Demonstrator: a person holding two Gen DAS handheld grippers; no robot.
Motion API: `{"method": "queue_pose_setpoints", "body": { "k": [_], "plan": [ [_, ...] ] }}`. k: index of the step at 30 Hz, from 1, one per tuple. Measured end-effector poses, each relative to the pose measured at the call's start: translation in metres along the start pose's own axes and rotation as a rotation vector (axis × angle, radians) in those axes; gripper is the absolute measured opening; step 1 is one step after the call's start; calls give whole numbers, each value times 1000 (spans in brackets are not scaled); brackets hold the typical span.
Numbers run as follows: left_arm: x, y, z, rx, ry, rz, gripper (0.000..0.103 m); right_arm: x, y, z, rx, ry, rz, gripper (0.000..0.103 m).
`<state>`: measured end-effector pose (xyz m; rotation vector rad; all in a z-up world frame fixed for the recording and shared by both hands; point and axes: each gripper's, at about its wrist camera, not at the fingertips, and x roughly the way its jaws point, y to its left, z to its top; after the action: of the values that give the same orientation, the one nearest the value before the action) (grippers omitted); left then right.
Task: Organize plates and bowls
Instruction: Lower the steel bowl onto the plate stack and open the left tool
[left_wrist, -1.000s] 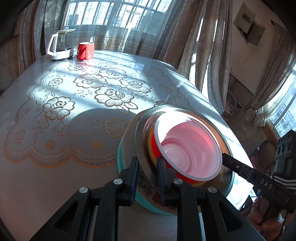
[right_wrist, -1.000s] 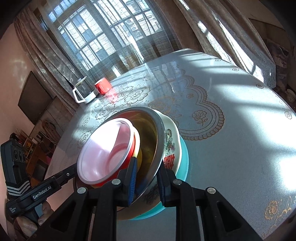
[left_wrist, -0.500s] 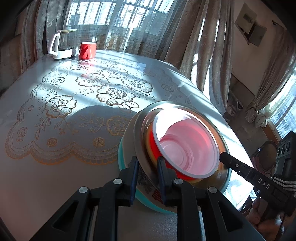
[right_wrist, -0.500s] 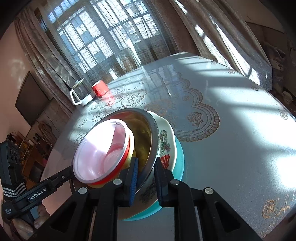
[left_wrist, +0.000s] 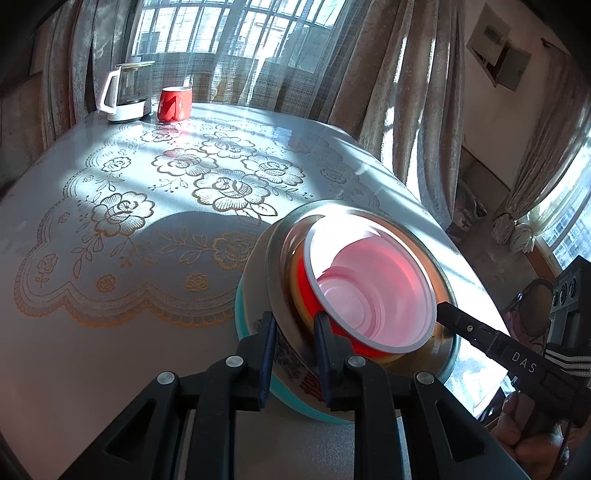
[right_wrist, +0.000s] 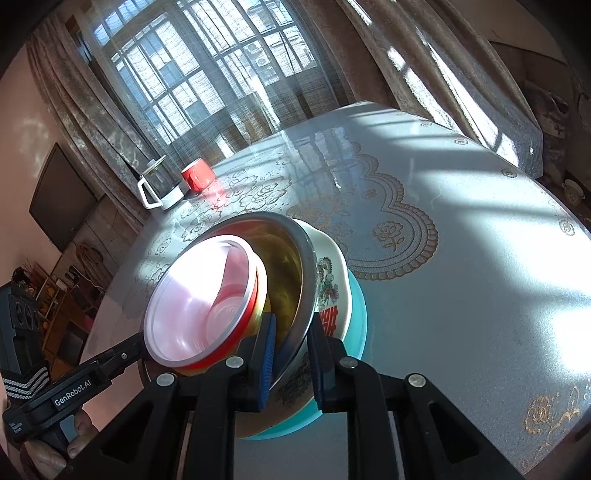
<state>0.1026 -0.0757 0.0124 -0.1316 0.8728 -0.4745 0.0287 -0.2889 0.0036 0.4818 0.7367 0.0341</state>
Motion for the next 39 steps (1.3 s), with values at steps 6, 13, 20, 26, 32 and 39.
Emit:
{"method": "queue_pose_setpoints", "body": {
  "k": [6,13,20,26,32,39],
  "plan": [
    [-1,1,-1,-4,2,2,23,-2,-4,0,31,12,31,19],
    [-6,-2,-4,13,-8,17,24,-10,-7,-3,47,0,37,23],
    [-10,-3,-7,15,-22,23,24,-12,-1,-8,18,-14,33,20],
    [-18,-2,-11,10,-41,29,24,-13,1,-9,14,-11,34,21],
    [-25,5,-16,-12,-47,56,30,-15,0,-10,13,-13,28,22],
    [-32,13,-27,-28,-44,102,32,-15,4,-13,6,-7,30,24]
  ]
}}
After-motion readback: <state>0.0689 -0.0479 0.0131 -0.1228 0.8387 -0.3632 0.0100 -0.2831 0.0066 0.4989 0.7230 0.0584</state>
